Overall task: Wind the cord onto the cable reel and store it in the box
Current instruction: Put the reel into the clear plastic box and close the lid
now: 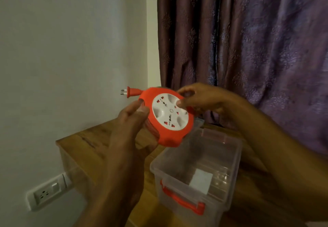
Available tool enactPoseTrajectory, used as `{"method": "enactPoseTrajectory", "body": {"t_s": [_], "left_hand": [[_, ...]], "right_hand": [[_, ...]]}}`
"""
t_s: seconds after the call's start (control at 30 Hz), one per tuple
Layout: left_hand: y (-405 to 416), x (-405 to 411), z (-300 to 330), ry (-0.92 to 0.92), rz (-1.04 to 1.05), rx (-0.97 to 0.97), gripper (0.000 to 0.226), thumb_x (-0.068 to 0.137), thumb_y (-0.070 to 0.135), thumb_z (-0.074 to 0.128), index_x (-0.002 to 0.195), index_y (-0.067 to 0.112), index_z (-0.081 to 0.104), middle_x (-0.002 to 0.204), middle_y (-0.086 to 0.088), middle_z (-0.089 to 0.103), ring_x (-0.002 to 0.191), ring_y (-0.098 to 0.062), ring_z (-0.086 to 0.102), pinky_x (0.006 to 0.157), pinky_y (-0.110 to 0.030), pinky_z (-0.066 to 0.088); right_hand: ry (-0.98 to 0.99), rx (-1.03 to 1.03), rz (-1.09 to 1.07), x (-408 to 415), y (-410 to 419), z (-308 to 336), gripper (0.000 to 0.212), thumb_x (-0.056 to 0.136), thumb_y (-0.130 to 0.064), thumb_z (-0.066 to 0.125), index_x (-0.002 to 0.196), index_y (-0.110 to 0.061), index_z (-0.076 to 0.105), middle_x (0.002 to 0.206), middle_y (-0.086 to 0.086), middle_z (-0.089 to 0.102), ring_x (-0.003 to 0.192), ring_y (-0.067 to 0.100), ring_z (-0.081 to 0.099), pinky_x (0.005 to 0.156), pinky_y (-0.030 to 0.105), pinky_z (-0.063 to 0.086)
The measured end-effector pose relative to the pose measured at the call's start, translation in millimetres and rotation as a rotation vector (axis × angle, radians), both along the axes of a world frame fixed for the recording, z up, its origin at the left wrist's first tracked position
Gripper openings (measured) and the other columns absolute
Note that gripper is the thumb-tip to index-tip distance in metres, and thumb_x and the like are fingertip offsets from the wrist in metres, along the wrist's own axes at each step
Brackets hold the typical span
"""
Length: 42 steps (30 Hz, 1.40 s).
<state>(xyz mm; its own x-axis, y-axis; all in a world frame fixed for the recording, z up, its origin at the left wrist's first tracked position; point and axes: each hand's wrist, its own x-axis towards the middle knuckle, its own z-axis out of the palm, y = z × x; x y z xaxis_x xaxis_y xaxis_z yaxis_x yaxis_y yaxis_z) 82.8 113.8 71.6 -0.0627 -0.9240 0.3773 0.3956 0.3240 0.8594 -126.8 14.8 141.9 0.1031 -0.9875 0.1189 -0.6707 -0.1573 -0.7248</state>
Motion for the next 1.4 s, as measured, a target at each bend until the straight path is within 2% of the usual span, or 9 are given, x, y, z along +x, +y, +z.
{"method": "enactPoseTrajectory", "body": {"t_s": [0.27, 0.37, 0.47, 0.6, 0.8, 1.0, 1.07, 1.3, 1.4], "left_hand": [[27.4, -46.2, -27.6, -0.087, -0.153, 0.072, 0.064, 0.048, 0.064, 0.071, 0.109, 0.052, 0.055, 0.106, 0.018, 0.066, 0.094, -0.007, 0.065, 0.079, -0.034, 0.054], [39.9, -51.1, -31.3, -0.317, -0.197, 0.041, 0.067, 0.049, 0.074, 0.069, 0.111, 0.063, 0.045, 0.103, 0.034, 0.059, 0.093, 0.009, 0.058, 0.075, -0.016, 0.048], [50.1, -51.9, -33.0, -0.6, -0.178, 0.006, 0.08, 0.043, 0.075, 0.057, 0.119, 0.058, 0.039, 0.116, 0.034, 0.042, 0.102, 0.008, 0.047, 0.082, -0.018, 0.04], [52.3, -53.3, -25.5, -0.804, -0.182, -0.044, 0.06, 0.07, 0.064, 0.062, 0.123, 0.053, 0.036, 0.108, 0.04, 0.028, 0.092, 0.016, 0.038, 0.07, -0.001, 0.029], [43.8, -64.5, -28.1, -1.124, -0.179, -0.195, 0.065, 0.08, 0.052, 0.061, 0.135, 0.042, 0.028, 0.125, 0.022, 0.034, 0.108, -0.001, 0.041, 0.093, -0.014, 0.034], [33.0, -68.7, -42.2, -1.569, -0.044, -0.312, 0.08, 0.077, 0.067, 0.051, 0.14, 0.05, 0.004, 0.156, 0.004, 0.007, 0.141, -0.021, -0.003, 0.11, -0.047, -0.004], [29.4, -70.8, -47.6, -1.658, -0.034, -0.321, 0.084, 0.078, 0.067, 0.049, 0.141, 0.048, -0.004, 0.156, -0.001, 0.005, 0.141, -0.024, -0.006, 0.11, -0.049, -0.007], [18.1, -75.8, -53.6, -1.805, -0.052, -0.313, 0.066, 0.09, 0.053, 0.043, 0.144, 0.033, 0.012, 0.152, -0.008, 0.022, 0.139, -0.023, 0.013, 0.112, -0.043, 0.0], [18.1, -79.2, -50.8, -1.829, -0.088, -0.288, 0.061, 0.094, 0.048, 0.038, 0.145, 0.027, 0.014, 0.154, -0.008, 0.015, 0.14, -0.024, 0.011, 0.112, -0.043, -0.001]], "right_hand": [[-0.126, 0.145, 0.086, -70.8, 25.6, -35.9, 0.037, 0.079, -0.005, 0.077, 0.111, -0.019, 0.066, 0.11, 0.013, 0.073, 0.098, 0.025, 0.071, 0.085, 0.047, 0.059], [-0.079, 0.158, 0.112, -79.4, 29.1, -36.2, 0.04, 0.08, -0.002, 0.076, 0.112, -0.02, 0.063, 0.118, 0.021, 0.069, 0.099, 0.023, 0.068, 0.093, 0.049, 0.054], [0.045, 0.146, 0.149, -77.8, 29.9, -32.9, 0.04, 0.083, -0.003, 0.073, 0.118, -0.02, 0.062, 0.121, 0.027, 0.064, 0.102, 0.028, 0.065, 0.1, 0.054, 0.049], [0.081, 0.155, 0.173, -75.9, 26.3, -32.8, 0.041, 0.086, -0.005, 0.071, 0.123, -0.02, 0.06, 0.124, 0.025, 0.063, 0.113, 0.037, 0.063, 0.102, 0.061, 0.045], [0.106, 0.215, 0.159, -79.9, 22.4, -43.5, 0.038, 0.089, -0.005, 0.067, 0.123, -0.02, 0.059, 0.124, 0.016, 0.066, 0.116, 0.031, 0.062, 0.103, 0.059, 0.046], [0.272, 0.232, 0.196, -71.2, 20.3, -48.8, 0.038, 0.09, -0.007, 0.067, 0.123, -0.022, 0.056, 0.12, 0.013, 0.066, 0.108, 0.028, 0.066, 0.091, 0.04, 0.058], [0.327, 0.234, 0.199, -67.2, 19.4, -49.5, 0.038, 0.09, -0.009, 0.067, 0.121, -0.027, 0.056, 0.116, 0.007, 0.065, 0.101, 0.019, 0.066, 0.082, 0.027, 0.058], [0.583, 0.235, 0.191, -46.3, 16.6, -58.6, 0.04, 0.09, -0.016, 0.066, 0.126, -0.028, 0.054, 0.124, 0.003, 0.061, 0.109, 0.02, 0.061, 0.091, 0.036, 0.055], [0.719, 0.187, 0.163, -34.5, 12.4, -63.5, 0.04, 0.092, -0.019, 0.064, 0.13, -0.023, 0.055, 0.131, 0.002, 0.058, 0.103, 0.013, 0.054, 0.083, 0.027, 0.047]]}}
